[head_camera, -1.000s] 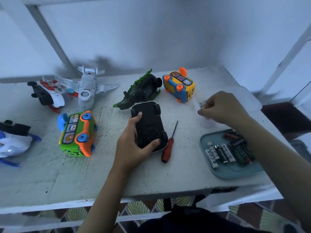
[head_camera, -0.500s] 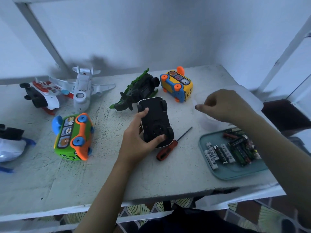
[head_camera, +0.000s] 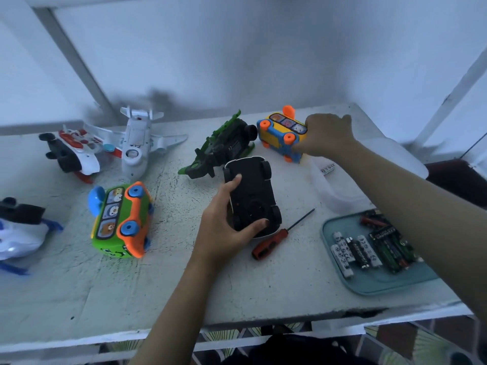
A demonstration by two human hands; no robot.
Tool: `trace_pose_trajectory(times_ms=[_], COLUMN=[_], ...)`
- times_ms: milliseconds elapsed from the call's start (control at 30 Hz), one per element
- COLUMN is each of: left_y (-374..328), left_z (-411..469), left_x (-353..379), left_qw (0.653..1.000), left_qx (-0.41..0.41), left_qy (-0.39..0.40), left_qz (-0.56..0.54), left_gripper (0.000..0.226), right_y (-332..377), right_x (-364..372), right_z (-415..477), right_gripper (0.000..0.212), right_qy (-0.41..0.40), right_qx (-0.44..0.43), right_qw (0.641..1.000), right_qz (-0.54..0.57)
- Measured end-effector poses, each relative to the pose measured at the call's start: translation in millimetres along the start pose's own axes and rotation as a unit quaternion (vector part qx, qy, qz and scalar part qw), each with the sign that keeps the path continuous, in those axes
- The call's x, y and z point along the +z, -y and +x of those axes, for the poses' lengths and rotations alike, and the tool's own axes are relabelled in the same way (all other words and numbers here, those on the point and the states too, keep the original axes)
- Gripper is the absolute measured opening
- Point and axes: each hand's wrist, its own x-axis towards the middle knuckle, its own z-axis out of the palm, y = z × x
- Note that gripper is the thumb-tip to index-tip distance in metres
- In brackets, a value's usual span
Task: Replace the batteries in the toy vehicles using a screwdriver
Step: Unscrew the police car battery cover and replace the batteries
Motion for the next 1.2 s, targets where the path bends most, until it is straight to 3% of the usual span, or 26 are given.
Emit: trace_pose_trajectory(times_ms=[100,200,267,367,533,633,700,800,933,1200], left_y=[0.8,0.8,0.8,1.0,0.0,-0.8,-1.4,-2.3,-3.5,-3.5], left_z=[0.8,1.4,1.4,1.2,0.6,0.5,0.5,0.1,0.6,0.6], left_x=[0.5,1.3,1.3,1.0,0.7,1.2,1.5,0.9,0.5,1.0], left_qw=[1.0,1.0,1.0,1.0,1.0,1.0,1.0,1.0,1.0,1.0], left_qx=[0.001,0.0,-0.002,-0.003,-0.01,-0.011,-0.011,-0.013,-0.015,-0.016], left_qy=[0.001,0.002,0.002,0.001,0.005,0.008,0.007,0.003,0.006,0.006], left_qz=[-0.002,-0.001,-0.003,0.0,-0.01,-0.014,-0.015,-0.02,-0.025,-0.025], left_gripper=[0.084,0.084,0.084,0.084,0.085,0.085,0.085,0.085,0.085,0.085], right_y=[-7.4,-13.2,-12.1,-8.0,2.9,15.8,18.7,18.1,21.9,18.9], right_x=[-0.1,3.4,6.8,10.8,7.1,8.9,15.2,22.8,22.6,19.1], right_z=[11.9,16.3,14.2,10.2,6.1,2.8,3.7,6.7,11.8,14.6], right_gripper=[0.019,0.042,0.049,0.037,0.006,0.017,0.022,0.009,0.013,0.01], right_qy=[-0.009,-0.018,-0.091,-0.175,-0.08,0.016,0.029,0.042,0.113,0.182], right_qx=[0.002,0.017,0.011,-0.008,0.014,0.009,-0.004,-0.021,-0.034,-0.029], right_qw=[1.0,0.999,0.996,0.984,0.996,0.998,0.995,0.986,0.967,0.958], right_qz=[0.024,0.033,0.016,-0.019,-0.037,-0.063,-0.098,-0.158,-0.225,-0.218])
